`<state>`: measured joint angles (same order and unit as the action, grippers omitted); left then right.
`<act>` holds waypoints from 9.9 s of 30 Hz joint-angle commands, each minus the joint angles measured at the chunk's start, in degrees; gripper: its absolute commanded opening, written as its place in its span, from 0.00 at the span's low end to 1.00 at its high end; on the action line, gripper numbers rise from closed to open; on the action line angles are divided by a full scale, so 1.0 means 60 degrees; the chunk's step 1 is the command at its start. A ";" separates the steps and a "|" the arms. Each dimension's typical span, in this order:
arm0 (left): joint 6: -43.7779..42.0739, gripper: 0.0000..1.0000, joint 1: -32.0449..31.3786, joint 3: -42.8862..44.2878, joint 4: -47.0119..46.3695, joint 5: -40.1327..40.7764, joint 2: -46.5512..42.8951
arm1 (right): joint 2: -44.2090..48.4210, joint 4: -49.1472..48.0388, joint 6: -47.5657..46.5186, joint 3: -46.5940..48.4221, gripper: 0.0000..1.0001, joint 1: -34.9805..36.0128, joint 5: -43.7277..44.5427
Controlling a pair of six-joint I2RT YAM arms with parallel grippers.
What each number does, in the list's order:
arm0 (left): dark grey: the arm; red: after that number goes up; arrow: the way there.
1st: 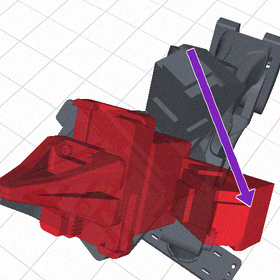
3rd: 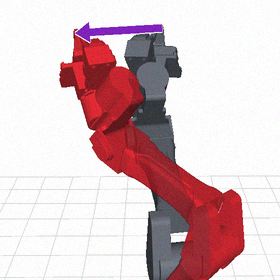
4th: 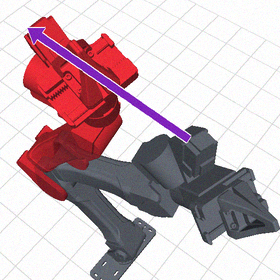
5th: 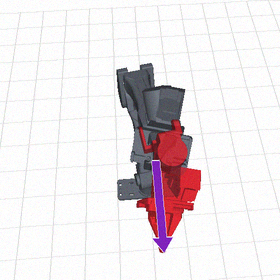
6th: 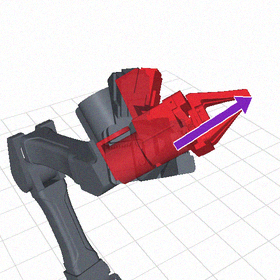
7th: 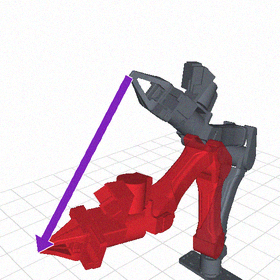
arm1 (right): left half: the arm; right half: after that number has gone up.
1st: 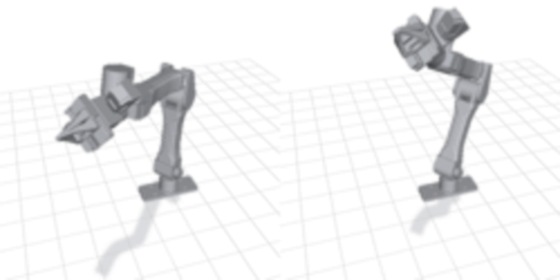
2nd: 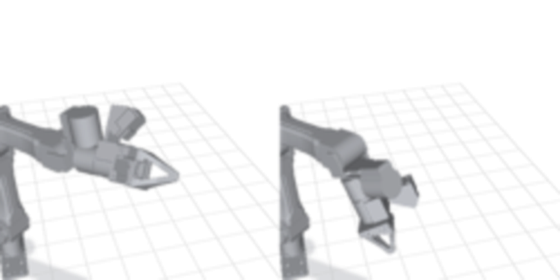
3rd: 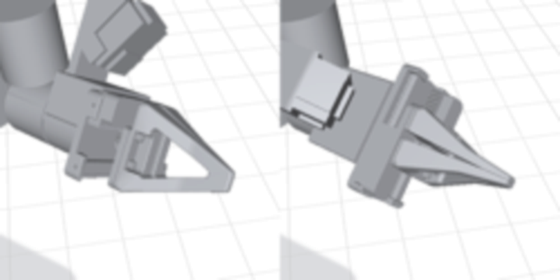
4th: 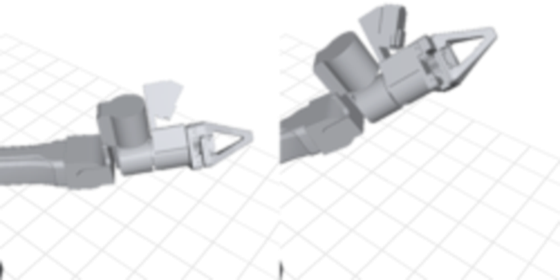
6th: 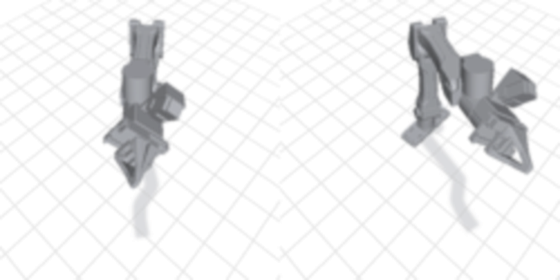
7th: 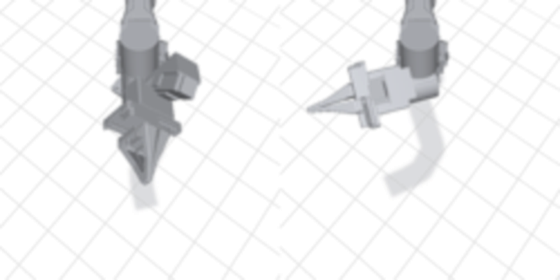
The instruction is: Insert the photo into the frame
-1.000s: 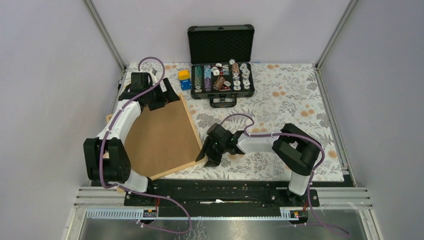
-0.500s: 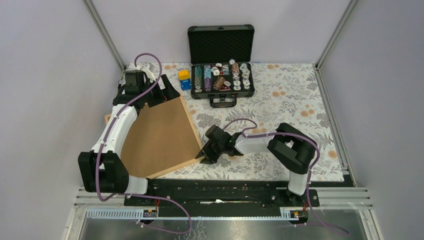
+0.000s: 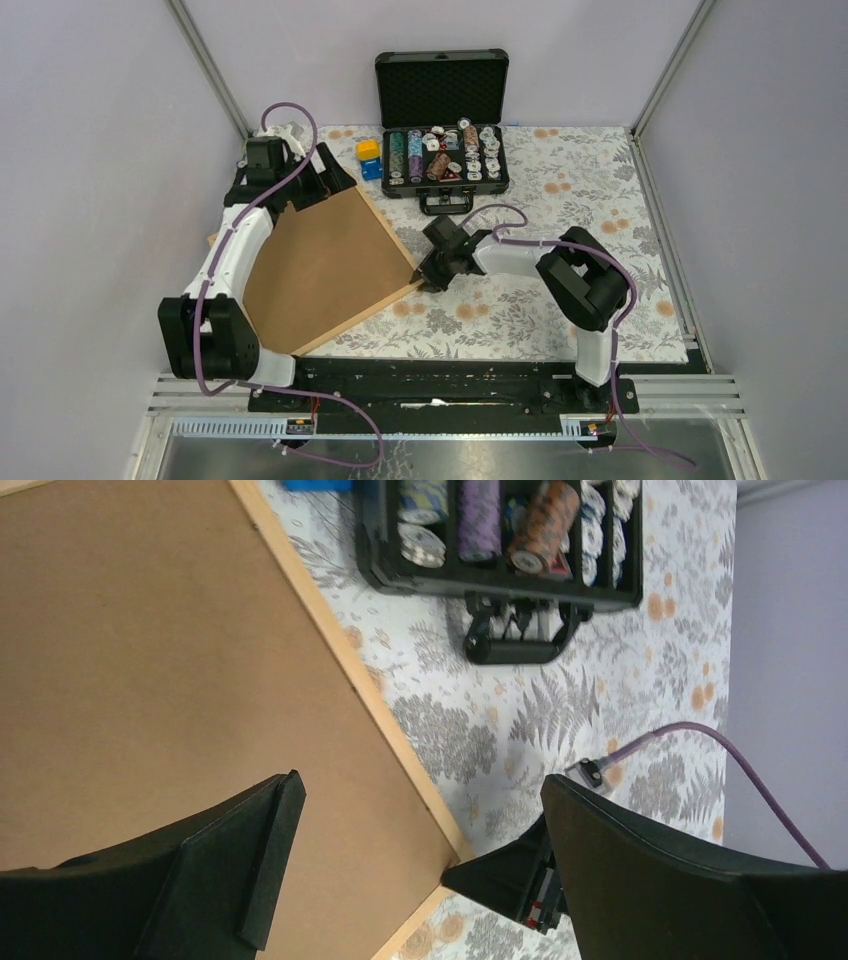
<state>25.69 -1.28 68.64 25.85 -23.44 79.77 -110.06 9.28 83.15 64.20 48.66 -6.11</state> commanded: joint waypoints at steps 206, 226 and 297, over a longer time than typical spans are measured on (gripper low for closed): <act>0.1872 0.94 -0.3633 -0.2197 -0.2972 -0.2825 0.1799 | 0.1899 0.4565 -1.0524 0.1102 0.73 -0.5645 -0.1125; 0.2622 0.93 -0.3990 -0.3163 -0.3021 -0.0294 0.3933 | -0.0051 0.4554 -1.0606 0.1222 0.61 -0.4596 -0.0161; 0.1669 0.99 -0.3939 -0.2492 -0.2162 -0.0058 0.2894 | -0.0911 0.4593 -1.0349 0.2643 0.68 -0.4418 -0.0752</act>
<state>40.40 -25.93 54.02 8.54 -29.67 98.96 -117.34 33.26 20.36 83.64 20.78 -3.07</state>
